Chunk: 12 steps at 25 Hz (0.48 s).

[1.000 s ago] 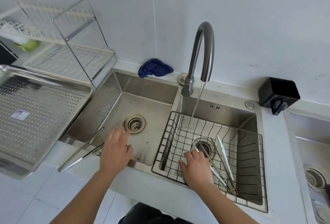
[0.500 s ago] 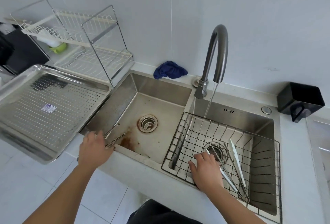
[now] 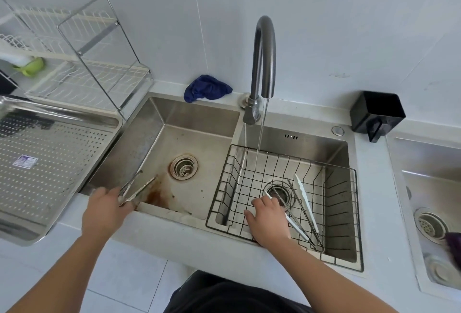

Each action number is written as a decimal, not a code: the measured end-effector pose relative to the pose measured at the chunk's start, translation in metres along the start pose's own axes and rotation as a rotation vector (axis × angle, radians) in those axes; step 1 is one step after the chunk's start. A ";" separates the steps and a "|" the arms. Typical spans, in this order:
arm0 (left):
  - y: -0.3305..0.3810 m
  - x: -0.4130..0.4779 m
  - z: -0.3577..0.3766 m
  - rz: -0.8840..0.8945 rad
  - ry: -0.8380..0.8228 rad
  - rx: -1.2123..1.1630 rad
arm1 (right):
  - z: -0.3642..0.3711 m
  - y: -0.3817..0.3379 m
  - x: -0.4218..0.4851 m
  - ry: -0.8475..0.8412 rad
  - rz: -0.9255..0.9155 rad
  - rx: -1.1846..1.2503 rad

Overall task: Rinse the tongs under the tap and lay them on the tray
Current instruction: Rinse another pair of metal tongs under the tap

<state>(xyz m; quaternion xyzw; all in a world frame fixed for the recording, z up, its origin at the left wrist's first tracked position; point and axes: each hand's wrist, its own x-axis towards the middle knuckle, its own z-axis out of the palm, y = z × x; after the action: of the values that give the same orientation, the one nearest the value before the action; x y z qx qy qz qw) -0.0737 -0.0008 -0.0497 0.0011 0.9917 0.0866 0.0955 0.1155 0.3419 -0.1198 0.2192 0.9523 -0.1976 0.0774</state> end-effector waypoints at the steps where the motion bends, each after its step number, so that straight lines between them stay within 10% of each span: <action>1: 0.008 -0.002 -0.001 0.014 0.027 -0.025 | 0.001 0.001 0.000 0.006 0.001 0.008; 5: 0.054 -0.009 -0.005 0.044 0.034 -0.370 | 0.003 0.003 0.001 0.018 0.015 0.054; 12: 0.148 -0.045 -0.003 -0.192 -0.453 -1.118 | -0.009 0.006 0.005 -0.040 0.172 0.333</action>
<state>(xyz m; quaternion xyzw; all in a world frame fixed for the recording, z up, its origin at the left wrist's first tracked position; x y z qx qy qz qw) -0.0323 0.1438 -0.0131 -0.1201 0.7468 0.5824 0.2977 0.1131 0.3527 -0.1152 0.3055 0.8825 -0.3494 0.0758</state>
